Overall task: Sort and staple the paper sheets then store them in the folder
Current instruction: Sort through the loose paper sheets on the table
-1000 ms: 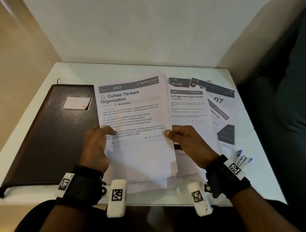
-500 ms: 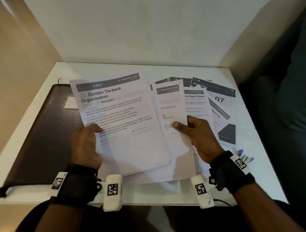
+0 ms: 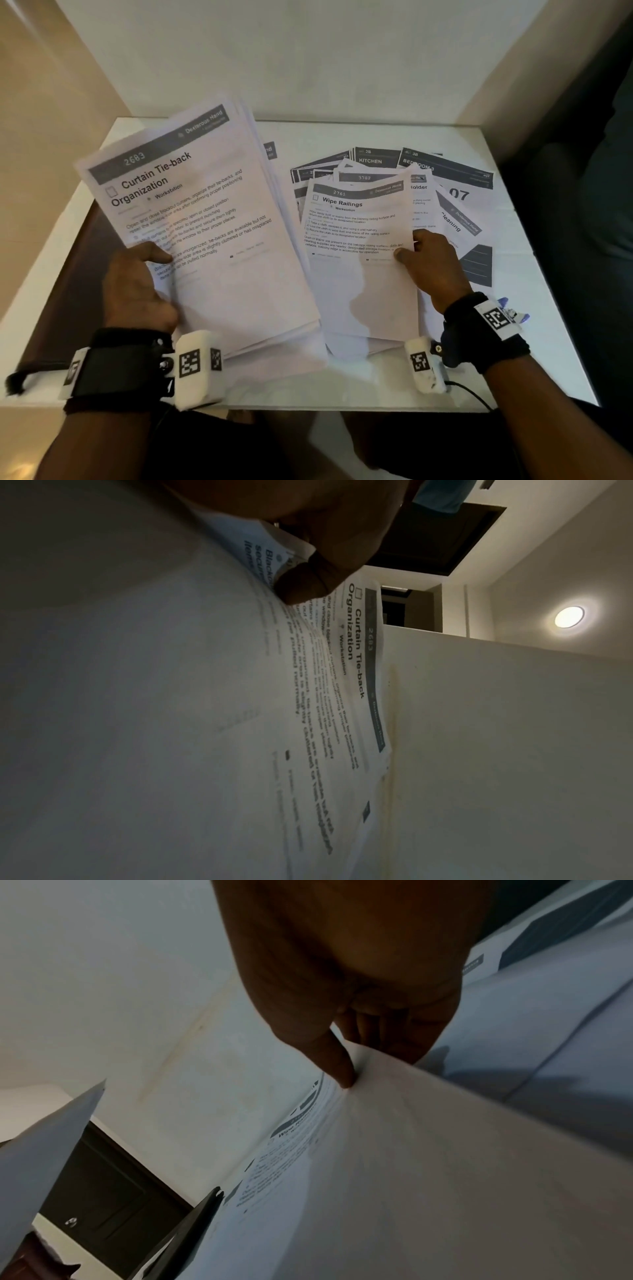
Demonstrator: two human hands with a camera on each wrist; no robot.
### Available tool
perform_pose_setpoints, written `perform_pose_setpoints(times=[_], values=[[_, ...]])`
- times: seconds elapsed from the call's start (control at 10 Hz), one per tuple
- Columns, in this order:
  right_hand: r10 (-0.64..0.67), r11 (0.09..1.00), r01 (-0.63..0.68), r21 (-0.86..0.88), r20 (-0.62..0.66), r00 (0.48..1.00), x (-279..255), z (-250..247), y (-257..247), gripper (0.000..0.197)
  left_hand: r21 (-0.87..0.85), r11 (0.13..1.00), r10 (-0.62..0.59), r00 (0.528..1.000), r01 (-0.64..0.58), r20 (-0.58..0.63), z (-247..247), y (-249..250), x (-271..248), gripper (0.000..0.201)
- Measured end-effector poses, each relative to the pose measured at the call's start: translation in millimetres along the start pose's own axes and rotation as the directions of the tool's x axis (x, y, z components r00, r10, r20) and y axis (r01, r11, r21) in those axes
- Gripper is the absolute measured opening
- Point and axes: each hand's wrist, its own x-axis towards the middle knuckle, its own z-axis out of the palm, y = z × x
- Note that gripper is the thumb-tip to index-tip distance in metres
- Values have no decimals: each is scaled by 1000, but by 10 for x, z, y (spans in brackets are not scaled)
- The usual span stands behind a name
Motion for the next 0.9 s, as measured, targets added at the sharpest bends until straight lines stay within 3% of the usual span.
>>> perform_pose_setpoints(times=[0.1,0.2,0.3,0.4,0.5,0.7,0.8,0.9], values=[[-27,994,15,-112,-100,995,-49,-24,-58,39,52,998,35,999,-34,-13,52,-38,-23,21],[-253,954,204,-220,-225,941,-254,-3,-232,47,108,993,50,997,-56,52,167,-116,-124,20],[-207,968,185,170,127,970,-538,111,-466,36,144,988,47,995,-60,93,253,-185,-188,25],[-177,937,34,349,388,904,-658,177,-529,35,164,983,74,997,-79,36,259,-238,-163,18],[-212,891,-33,453,477,853,-708,220,-546,33,177,982,68,997,-71,25,235,-262,-101,17],[-298,874,67,480,424,855,-694,289,-492,24,81,997,-10,999,6,49,283,-279,-133,30],[-330,872,139,470,353,875,-677,304,-484,25,60,997,-51,997,48,50,268,-300,-123,36],[-279,865,107,490,294,914,-676,298,-493,35,83,996,-23,999,20,33,281,-253,-175,35]])
